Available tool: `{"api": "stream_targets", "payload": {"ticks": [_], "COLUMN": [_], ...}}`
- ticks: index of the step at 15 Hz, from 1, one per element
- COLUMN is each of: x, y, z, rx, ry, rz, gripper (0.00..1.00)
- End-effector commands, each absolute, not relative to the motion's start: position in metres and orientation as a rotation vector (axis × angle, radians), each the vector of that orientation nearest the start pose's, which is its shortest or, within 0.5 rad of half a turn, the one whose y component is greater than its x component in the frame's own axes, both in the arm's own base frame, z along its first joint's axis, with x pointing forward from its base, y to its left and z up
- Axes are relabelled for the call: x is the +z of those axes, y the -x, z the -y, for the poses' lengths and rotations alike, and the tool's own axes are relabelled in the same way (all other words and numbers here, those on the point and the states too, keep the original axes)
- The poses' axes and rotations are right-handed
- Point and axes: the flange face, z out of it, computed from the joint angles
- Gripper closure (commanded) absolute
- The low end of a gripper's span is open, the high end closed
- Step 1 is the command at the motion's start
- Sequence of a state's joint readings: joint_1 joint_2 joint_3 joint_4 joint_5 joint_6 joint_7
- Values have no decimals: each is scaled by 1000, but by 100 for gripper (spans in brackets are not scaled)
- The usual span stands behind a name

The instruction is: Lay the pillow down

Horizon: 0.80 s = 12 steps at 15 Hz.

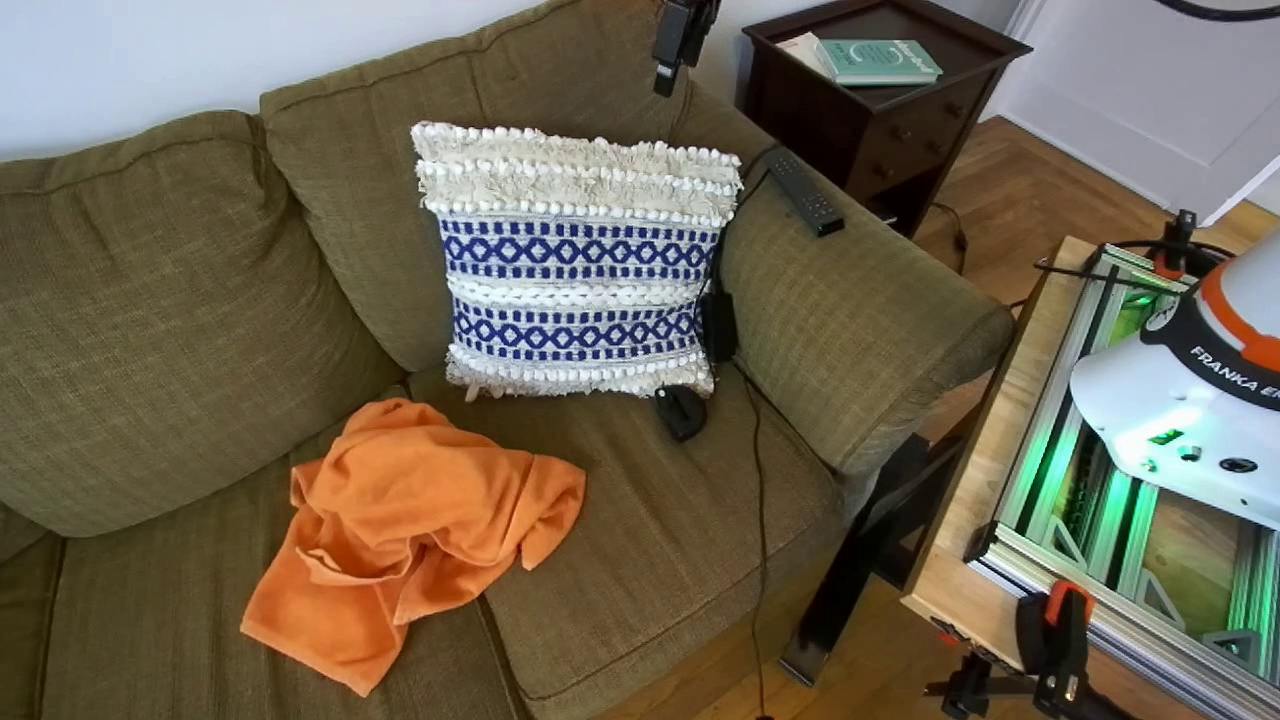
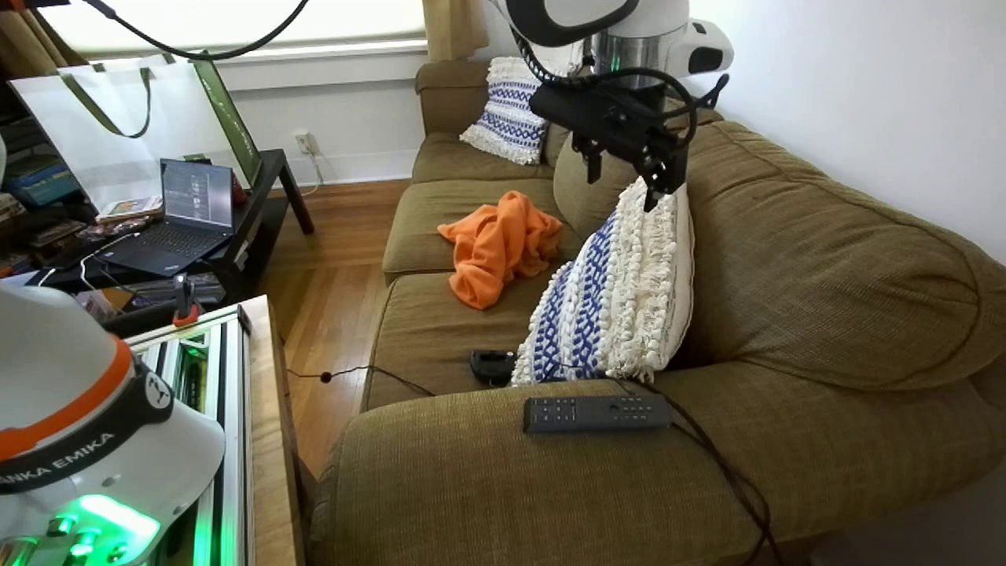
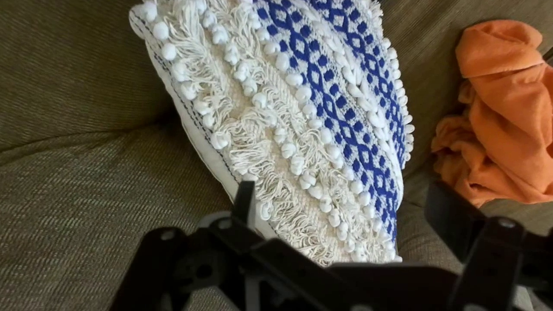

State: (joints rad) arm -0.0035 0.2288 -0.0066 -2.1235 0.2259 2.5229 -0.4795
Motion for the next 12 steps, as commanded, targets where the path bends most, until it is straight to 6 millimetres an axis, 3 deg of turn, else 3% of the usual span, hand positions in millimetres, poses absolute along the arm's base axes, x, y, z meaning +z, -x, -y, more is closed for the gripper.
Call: {"api": "stream_targets", "payload": {"ticks": [1,4,8,9,12], "x": [284,258,222,240,224], "y": [-615,-634,-657,-642,-653], "z": [4,7,28,16,28], "rx": [-346,-381,-382,-366,-365], "ry": [2974,2964,2983,2985,2989], "rz": [500,538,625,570,598], "gripper": [0,0,0,0,0]}}
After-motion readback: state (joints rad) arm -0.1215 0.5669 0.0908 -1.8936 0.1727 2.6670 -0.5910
